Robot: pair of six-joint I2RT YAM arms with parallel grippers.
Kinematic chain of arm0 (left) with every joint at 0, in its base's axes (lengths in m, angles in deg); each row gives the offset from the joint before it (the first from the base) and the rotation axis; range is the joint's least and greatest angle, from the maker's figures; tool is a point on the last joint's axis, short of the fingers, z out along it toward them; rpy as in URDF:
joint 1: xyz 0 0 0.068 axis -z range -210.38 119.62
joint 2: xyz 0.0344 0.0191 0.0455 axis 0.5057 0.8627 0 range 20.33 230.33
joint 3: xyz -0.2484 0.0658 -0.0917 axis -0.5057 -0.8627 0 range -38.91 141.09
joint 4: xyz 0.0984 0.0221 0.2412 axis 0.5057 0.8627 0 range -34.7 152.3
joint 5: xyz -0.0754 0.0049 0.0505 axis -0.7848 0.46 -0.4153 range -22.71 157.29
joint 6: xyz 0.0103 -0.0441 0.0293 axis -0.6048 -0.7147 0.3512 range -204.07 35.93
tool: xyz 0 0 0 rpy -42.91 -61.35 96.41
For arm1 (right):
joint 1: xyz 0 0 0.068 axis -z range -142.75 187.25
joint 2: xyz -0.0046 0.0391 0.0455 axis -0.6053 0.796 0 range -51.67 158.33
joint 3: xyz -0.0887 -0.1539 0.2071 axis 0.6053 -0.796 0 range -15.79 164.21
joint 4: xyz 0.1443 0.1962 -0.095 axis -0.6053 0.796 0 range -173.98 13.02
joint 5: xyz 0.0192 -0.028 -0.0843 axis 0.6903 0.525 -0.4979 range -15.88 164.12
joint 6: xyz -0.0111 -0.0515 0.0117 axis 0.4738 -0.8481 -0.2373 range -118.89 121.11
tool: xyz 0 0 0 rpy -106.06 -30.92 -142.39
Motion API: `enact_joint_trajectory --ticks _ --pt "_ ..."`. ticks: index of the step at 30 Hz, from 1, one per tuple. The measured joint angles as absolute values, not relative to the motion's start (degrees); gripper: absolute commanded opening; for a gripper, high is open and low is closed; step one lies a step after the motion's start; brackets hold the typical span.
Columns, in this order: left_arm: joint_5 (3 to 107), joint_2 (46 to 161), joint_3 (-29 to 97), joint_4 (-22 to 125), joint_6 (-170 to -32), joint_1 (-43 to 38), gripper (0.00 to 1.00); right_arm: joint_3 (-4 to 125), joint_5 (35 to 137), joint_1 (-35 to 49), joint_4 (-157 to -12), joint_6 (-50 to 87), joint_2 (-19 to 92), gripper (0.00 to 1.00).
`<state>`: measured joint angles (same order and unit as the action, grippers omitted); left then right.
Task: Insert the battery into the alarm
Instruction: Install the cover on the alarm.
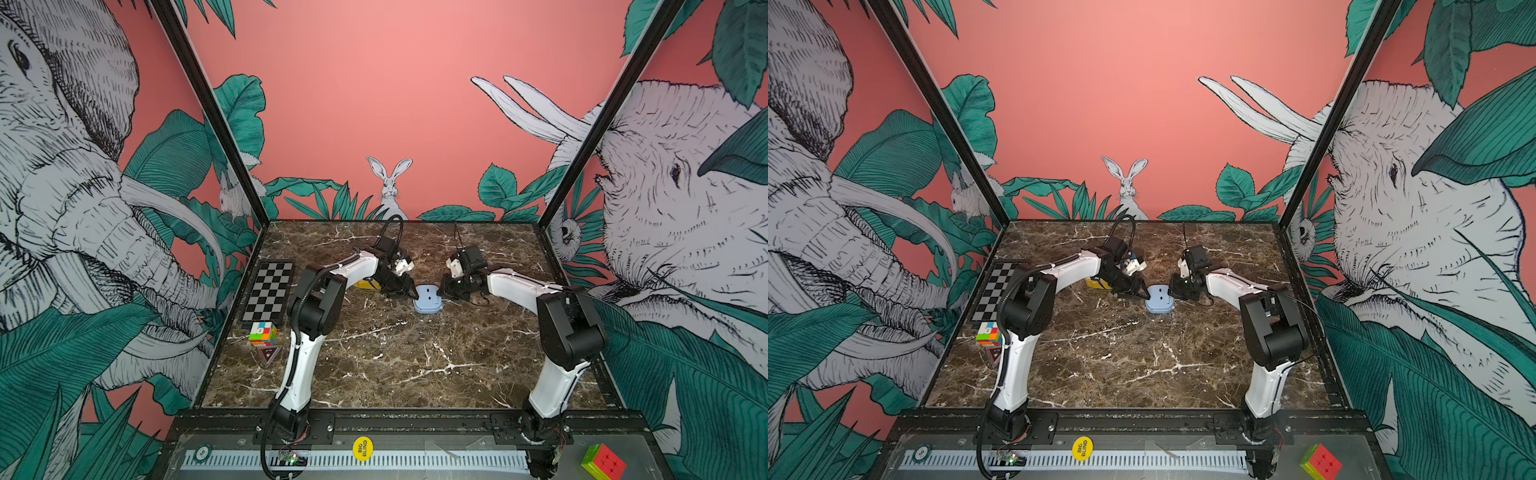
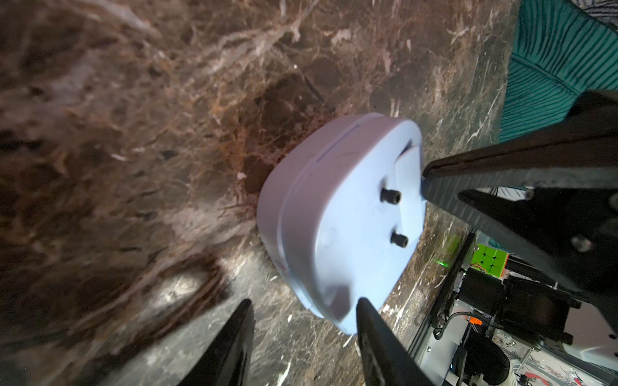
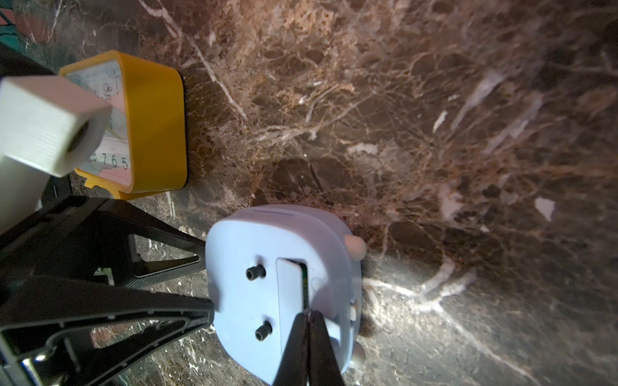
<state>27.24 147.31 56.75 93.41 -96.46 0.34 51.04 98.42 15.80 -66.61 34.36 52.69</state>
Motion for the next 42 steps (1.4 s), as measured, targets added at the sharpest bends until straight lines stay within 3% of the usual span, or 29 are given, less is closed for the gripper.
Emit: enact_joint_trajectory --ticks 4,15,24,31,42 --pt "27.2 147.3 56.8 93.7 -96.4 0.4 0.51 51.0 98.3 15.6 -66.7 34.8 52.7 0.04" --pt "27.4 147.3 57.1 94.4 -96.4 0.4 0.51 51.0 95.9 14.9 -66.5 35.3 52.4 0.37" --pt "27.6 147.3 57.2 94.7 -96.2 0.4 0.51 51.0 93.6 14.9 -65.4 35.1 52.1 0.5" --pt "27.7 147.3 57.2 94.8 -96.1 0.4 0.51 51.0 93.8 14.9 -65.4 34.5 52.1 0.48" --pt "27.9 147.3 57.3 94.9 -96.0 0.4 0.51 49.6 94.5 15.0 -67.0 34.6 52.2 0.33"
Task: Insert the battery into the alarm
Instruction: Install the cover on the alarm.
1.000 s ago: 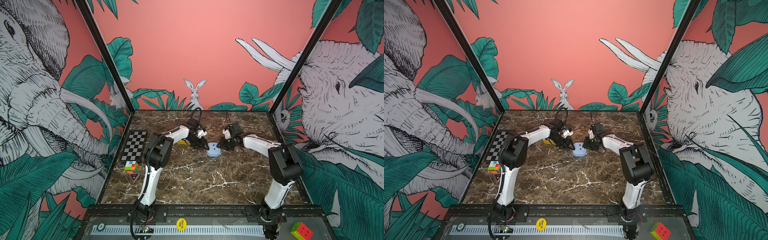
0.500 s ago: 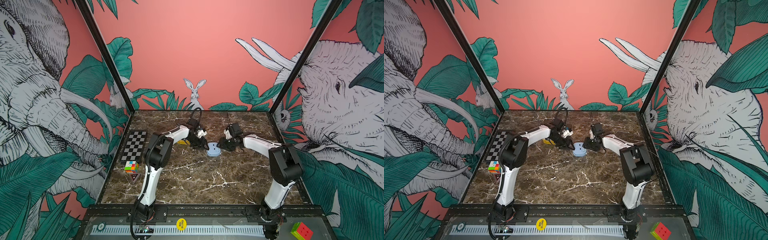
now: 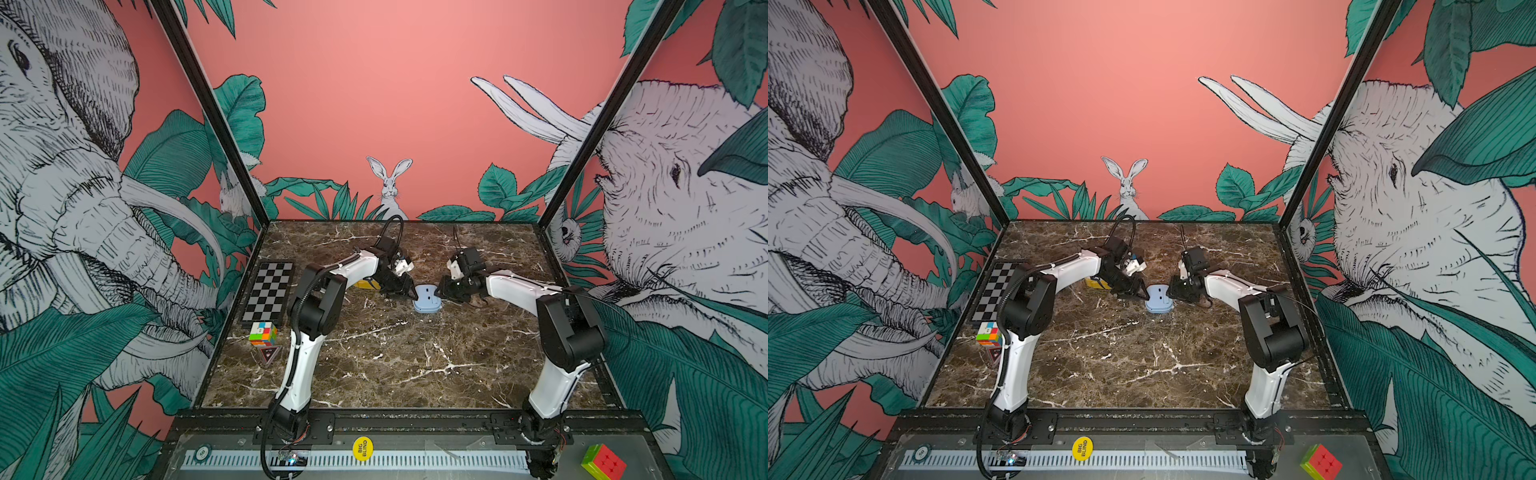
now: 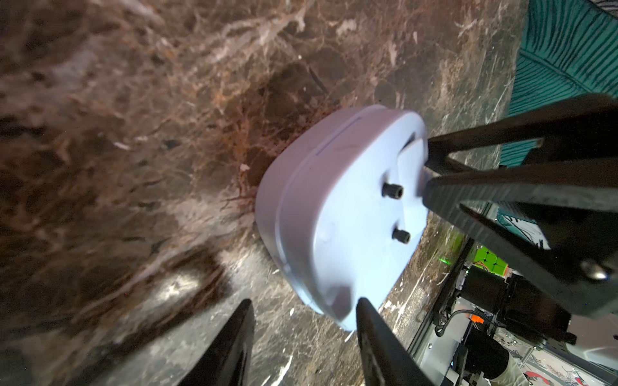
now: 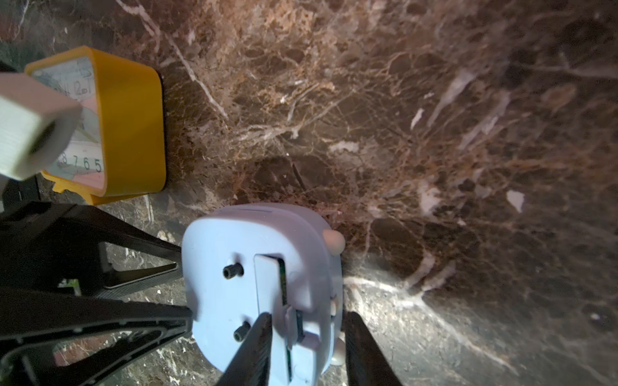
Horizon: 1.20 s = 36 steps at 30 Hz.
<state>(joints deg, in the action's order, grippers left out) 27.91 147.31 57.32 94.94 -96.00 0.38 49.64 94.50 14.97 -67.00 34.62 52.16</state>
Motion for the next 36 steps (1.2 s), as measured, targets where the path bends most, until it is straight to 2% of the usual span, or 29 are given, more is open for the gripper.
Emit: enact_joint_trajectory --ticks 17,26,36 --pt "27.9 147.3 57.4 95.4 -96.0 0.4 0.51 48.4 97.0 15.0 -70.2 35.6 52.6 0.18" --pt "27.9 147.3 57.4 95.7 -95.8 0.4 0.51 47.1 97.3 15.1 -73.1 36.5 52.6 0.15" --pt "28.1 147.4 57.4 95.7 -95.8 0.4 0.51 47.2 96.4 15.1 -72.6 35.8 52.5 0.34"
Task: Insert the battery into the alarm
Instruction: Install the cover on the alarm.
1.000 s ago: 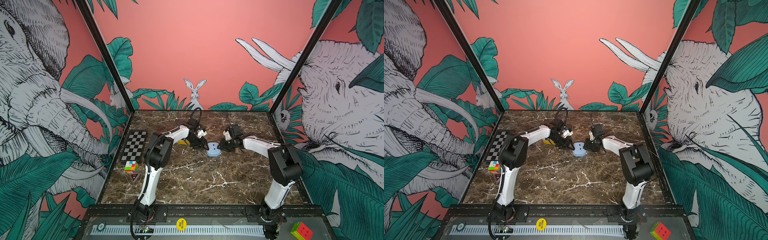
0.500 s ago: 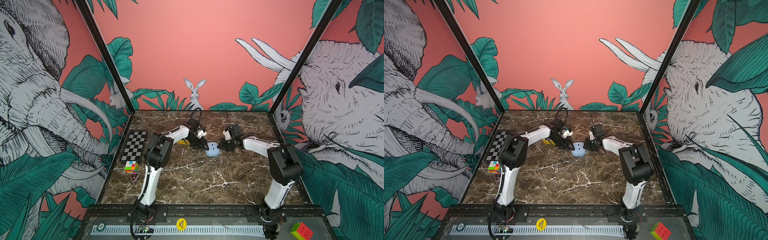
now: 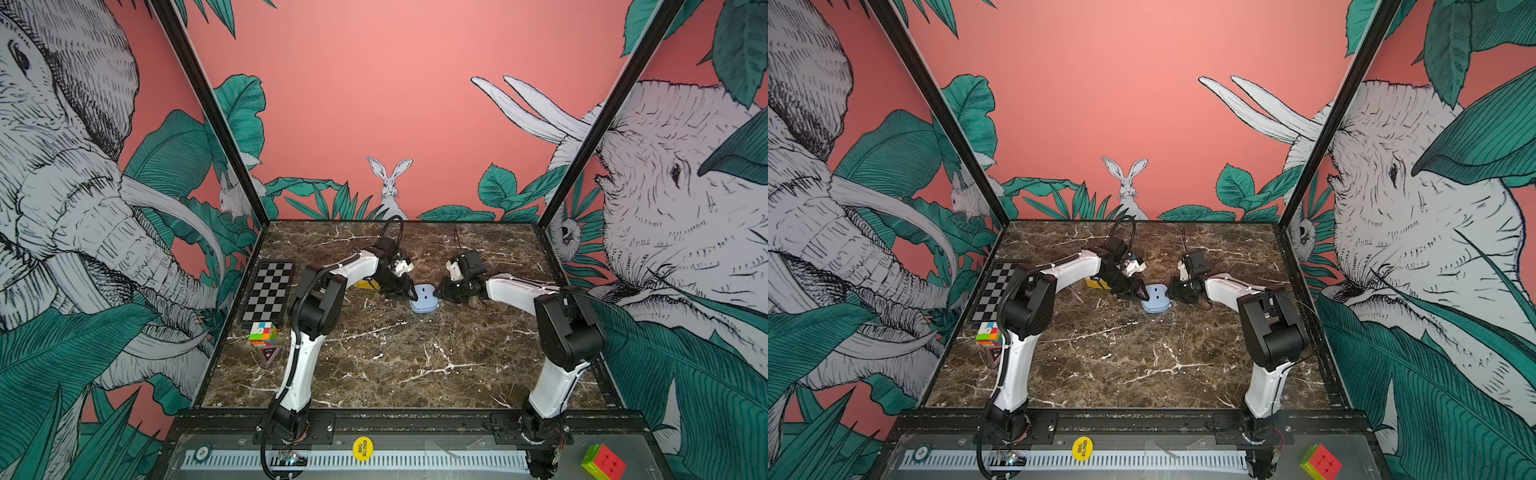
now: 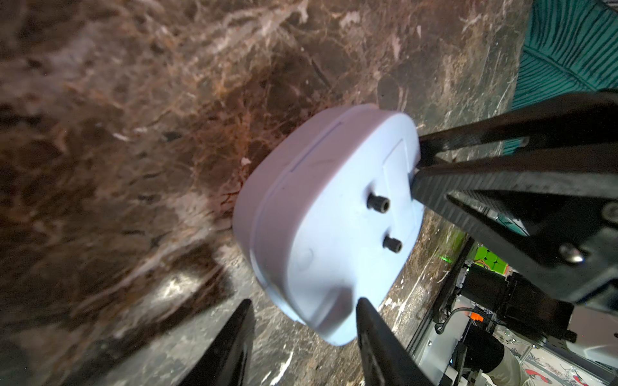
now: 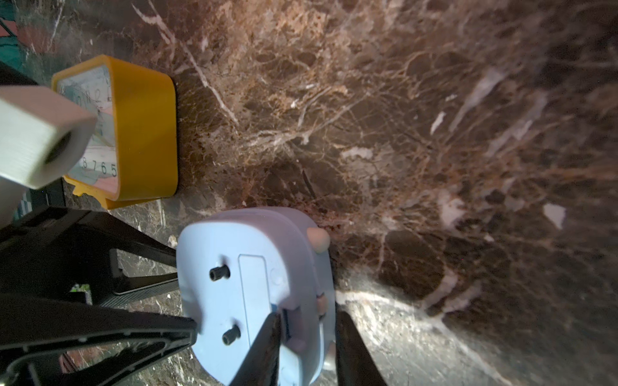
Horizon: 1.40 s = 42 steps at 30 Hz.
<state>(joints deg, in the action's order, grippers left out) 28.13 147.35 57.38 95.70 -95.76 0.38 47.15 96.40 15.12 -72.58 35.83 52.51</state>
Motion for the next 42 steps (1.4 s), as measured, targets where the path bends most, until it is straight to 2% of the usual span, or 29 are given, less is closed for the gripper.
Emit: enact_joint_trajectory --ticks 18,21,29,34,37,42 --pt "28.8 147.4 57.4 95.7 -95.6 0.4 0.51 47.8 95.9 15.1 -71.7 33.8 52.4 0.35" --pt "28.8 147.4 57.4 95.7 -95.6 0.4 0.51 47.9 96.1 15.1 -71.7 33.8 52.8 0.33" --pt "28.9 147.4 57.4 95.8 -95.6 0.4 0.51 48.4 96.1 15.0 -71.6 32.9 53.0 0.19" --pt "28.9 147.4 57.4 95.8 -95.6 0.4 0.51 48.7 96.2 15.0 -71.4 32.8 53.0 0.18" --pt "28.9 147.4 57.4 95.8 -95.6 0.4 0.51 48.7 96.1 15.0 -71.3 32.8 53.0 0.2" --pt "28.9 147.4 57.4 95.7 -95.5 0.4 0.51 49.1 94.6 15.0 -69.8 32.0 52.8 0.34"
